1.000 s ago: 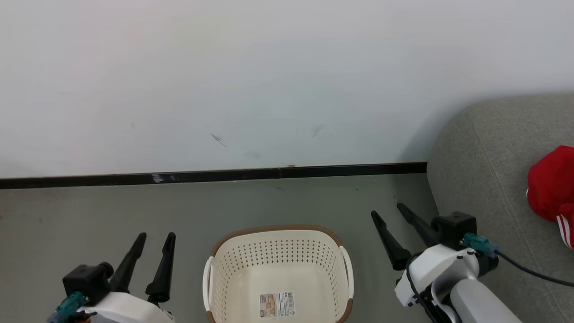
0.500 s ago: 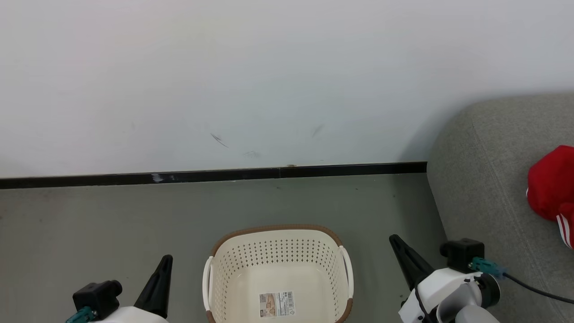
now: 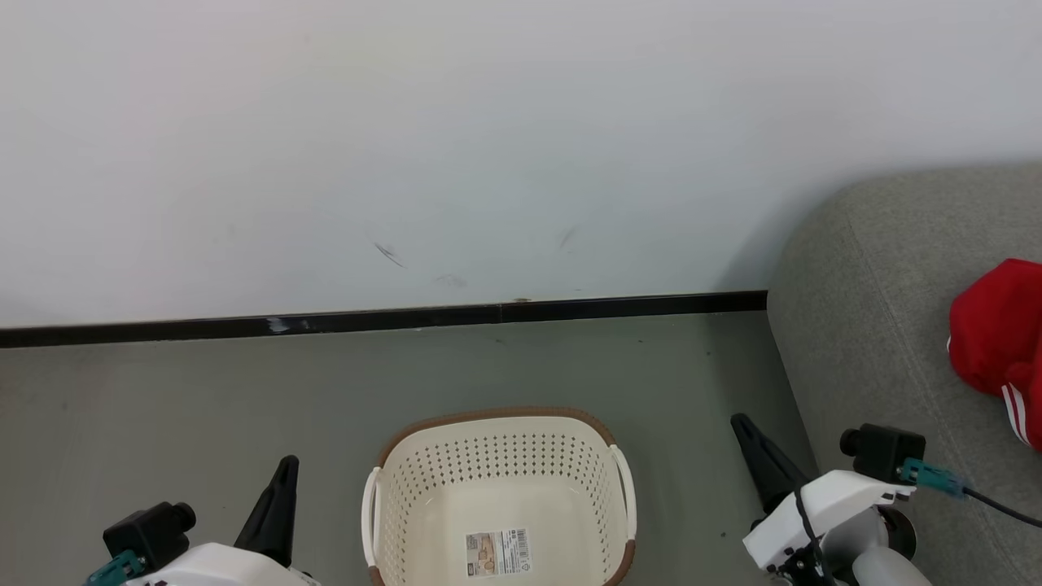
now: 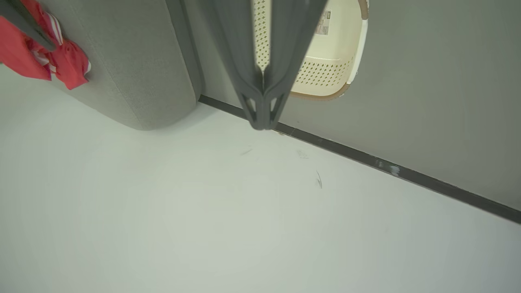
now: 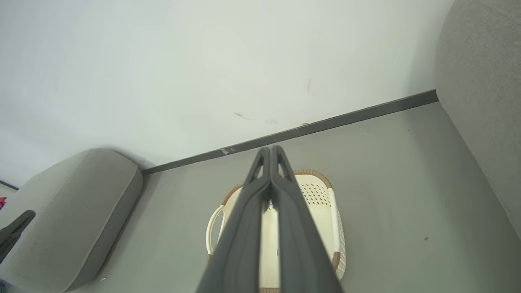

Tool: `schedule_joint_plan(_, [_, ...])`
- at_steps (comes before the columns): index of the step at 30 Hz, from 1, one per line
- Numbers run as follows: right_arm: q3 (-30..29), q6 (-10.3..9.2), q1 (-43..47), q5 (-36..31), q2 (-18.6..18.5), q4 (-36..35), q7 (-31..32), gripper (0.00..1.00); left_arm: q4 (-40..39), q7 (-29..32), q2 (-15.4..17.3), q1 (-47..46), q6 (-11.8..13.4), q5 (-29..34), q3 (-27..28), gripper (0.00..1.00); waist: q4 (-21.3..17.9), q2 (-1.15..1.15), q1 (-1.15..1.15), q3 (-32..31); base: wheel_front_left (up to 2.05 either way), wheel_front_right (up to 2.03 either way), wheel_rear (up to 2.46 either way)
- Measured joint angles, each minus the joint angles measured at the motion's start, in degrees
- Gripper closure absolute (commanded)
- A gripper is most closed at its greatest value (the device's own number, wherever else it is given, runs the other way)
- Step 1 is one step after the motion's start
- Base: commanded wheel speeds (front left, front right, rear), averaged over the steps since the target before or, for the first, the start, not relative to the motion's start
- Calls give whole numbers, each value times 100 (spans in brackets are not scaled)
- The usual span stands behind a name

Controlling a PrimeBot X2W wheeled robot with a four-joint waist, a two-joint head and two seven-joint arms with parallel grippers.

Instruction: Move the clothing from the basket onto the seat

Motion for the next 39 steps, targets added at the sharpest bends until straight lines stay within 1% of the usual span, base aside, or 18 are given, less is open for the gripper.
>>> schedule_joint_plan(9, [-232, 0, 94, 695, 14, -143, 197, 100, 2, 187, -78, 0, -102, -443, 235, 100, -51, 0, 48, -35, 0, 0, 0])
schedule_joint_plan(13, [-347, 0, 147, 999, 16, -200, 269, 100, 3, 266, -113, 1, -145, -670, 337, 100, -68, 0, 65, -55, 0, 0, 0])
schedule_joint_plan(16, [-415, 0, 159, 1228, 16, -260, 347, 100, 4, 311, -151, 1, -156, -801, 422, 100, -79, 0, 72, -68, 0, 0, 0])
schedule_joint_plan(20, [-532, 0, 218, 1545, 15, -294, 424, 100, 9, 393, -204, 1, -207, -1026, 517, 100, -94, 0, 76, -81, 0, 0, 0])
schedule_joint_plan(23, [-598, 0, 218, 1771, 16, -335, 485, 100, 14, 445, -229, 1, -233, -1161, 603, 100, -106, 0, 75, -85, 0, 0, 0])
schedule_joint_plan(26, [-688, 0, 224, 2007, 16, -369, 541, 100, 24, 520, -260, 1, -253, -1327, 679, 100, -118, 0, 66, -83, 0, 0, 0])
schedule_joint_plan(33, [-864, 0, 316, 2548, 18, -445, 684, 100, 62, 638, -330, 1, -308, -1679, 862, 100, -144, 0, 31, -61, 0, 0, 0])
schedule_joint_plan(39, [-1012, 0, 329, 3009, 18, -497, 806, 100, 91, 746, -402, 1, -407, -1970, 1016, 100, -167, 0, 3, -31, 0, 0, 0])
